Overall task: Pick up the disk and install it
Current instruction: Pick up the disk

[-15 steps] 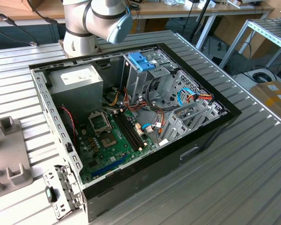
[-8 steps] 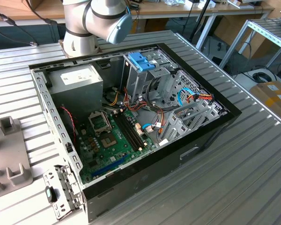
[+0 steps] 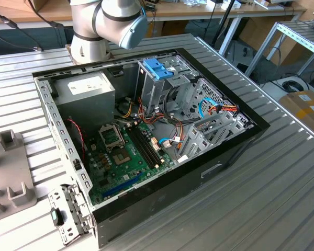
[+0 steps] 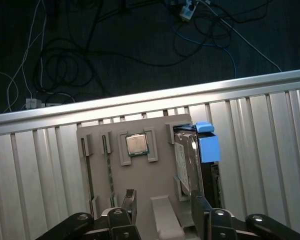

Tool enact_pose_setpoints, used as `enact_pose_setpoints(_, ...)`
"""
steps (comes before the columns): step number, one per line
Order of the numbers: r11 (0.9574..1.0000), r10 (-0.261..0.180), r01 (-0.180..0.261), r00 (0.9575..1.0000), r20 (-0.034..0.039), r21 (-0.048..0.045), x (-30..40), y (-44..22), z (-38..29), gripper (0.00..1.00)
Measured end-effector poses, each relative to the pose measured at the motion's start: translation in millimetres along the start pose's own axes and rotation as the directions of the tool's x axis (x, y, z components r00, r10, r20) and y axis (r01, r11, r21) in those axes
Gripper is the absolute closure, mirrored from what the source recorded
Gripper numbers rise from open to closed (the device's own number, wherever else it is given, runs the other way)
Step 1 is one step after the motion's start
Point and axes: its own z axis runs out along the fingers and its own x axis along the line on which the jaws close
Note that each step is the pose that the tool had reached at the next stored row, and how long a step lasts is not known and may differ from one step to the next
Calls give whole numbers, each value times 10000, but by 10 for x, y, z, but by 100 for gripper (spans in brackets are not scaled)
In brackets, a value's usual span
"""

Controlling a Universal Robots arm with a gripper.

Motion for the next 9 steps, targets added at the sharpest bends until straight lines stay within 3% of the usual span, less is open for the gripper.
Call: enact_pose_setpoints(9, 10000, 1, -1, 10000, 0, -1, -7, 0, 14, 44)
